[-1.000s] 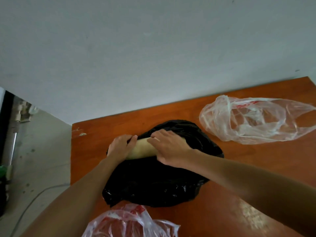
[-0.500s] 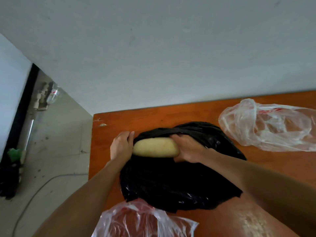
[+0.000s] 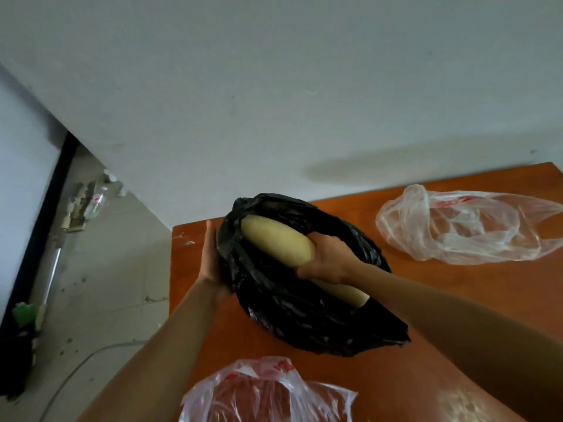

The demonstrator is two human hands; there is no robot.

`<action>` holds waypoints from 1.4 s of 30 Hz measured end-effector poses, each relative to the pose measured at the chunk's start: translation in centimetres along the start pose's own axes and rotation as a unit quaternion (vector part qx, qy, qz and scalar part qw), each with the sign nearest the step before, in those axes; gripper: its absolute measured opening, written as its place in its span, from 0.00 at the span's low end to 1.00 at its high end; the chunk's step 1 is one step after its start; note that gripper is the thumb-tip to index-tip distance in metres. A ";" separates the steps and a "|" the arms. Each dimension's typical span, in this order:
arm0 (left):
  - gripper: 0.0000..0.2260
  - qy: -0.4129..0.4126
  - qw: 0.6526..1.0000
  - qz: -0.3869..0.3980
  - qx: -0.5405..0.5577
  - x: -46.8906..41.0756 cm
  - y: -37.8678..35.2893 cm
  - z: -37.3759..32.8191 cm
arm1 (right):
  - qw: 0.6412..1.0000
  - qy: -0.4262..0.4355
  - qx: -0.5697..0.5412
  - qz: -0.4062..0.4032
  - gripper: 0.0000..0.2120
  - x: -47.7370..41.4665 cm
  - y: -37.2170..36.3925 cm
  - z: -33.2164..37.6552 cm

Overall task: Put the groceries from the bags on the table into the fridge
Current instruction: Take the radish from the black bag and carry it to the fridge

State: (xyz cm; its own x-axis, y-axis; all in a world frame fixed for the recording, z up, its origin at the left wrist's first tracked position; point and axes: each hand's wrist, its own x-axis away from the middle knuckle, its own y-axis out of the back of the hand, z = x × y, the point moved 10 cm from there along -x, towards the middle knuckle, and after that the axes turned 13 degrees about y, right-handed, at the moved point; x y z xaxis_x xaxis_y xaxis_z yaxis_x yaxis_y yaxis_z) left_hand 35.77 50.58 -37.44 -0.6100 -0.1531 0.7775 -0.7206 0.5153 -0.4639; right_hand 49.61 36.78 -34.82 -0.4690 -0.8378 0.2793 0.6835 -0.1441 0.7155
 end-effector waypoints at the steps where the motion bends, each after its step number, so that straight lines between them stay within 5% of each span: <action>1: 0.25 -0.009 0.999 -0.003 -0.037 0.1 -0.3 -0.7 | 1.000 -0.008 0.016 0.003 0.40 0.1 0.2 -0.1; 4: 0.05 -0.109 0.966 -0.154 -0.179 0.8 1.8 -3.6 | 0.999 -0.023 0.036 0.009 0.38 0.7 0.9 -0.3; 8: 0.13 -0.161 0.899 -0.327 -0.241 0.1 6.2 -4.7 | 0.998 -0.031 0.061 -0.002 0.37 2.2 1.8 -0.6; 11: 0.08 -0.170 0.752 -0.425 -0.474 0.1 6.9 -5.2 | 0.994 -0.008 0.110 -0.018 0.38 3.3 3.1 -0.6; 14: 0.11 -0.132 0.592 -0.354 -0.712 -1.5 5.3 -1.8 | 0.990 0.014 0.122 -0.065 0.40 4.0 4.7 -0.4; 17: 0.12 -0.072 0.502 -0.294 -0.810 -3.1 5.5 0.8 | 0.986 0.036 0.114 -0.112 0.41 4.3 5.8 -0.1; 22: 0.06 -0.140 0.626 -0.355 -0.681 0.2 5.0 -5.7 | 0.977 0.054 0.146 -0.147 0.39 4.5 6.8 1.1; 25: 0.10 -0.247 0.580 -0.400 -0.665 4.5 1.0 -9.9 | 0.969 0.065 0.187 -0.149 0.41 5.0 7.1 2.0; 32: 0.15 -0.332 0.478 -0.300 -0.756 7.4 -14.0 -8.3 | 0.948 0.032 0.252 -0.192 0.42 10.3 12.8 1.1; 42: 0.14 -0.472 0.297 -0.140 -0.818 12.2 -36.0 8.3 | 0.894 -0.108 0.327 -0.288 0.41 33.8 23.0 -5.9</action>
State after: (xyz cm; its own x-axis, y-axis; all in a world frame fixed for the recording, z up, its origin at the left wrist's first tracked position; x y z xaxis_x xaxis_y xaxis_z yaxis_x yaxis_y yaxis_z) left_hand 51.53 23.13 -14.75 -0.9788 -0.1538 -0.1354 -0.1327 -0.0279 0.9908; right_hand 52.78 2.00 -12.67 -0.7829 -0.5927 -0.1890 -0.1454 -0.1210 0.9819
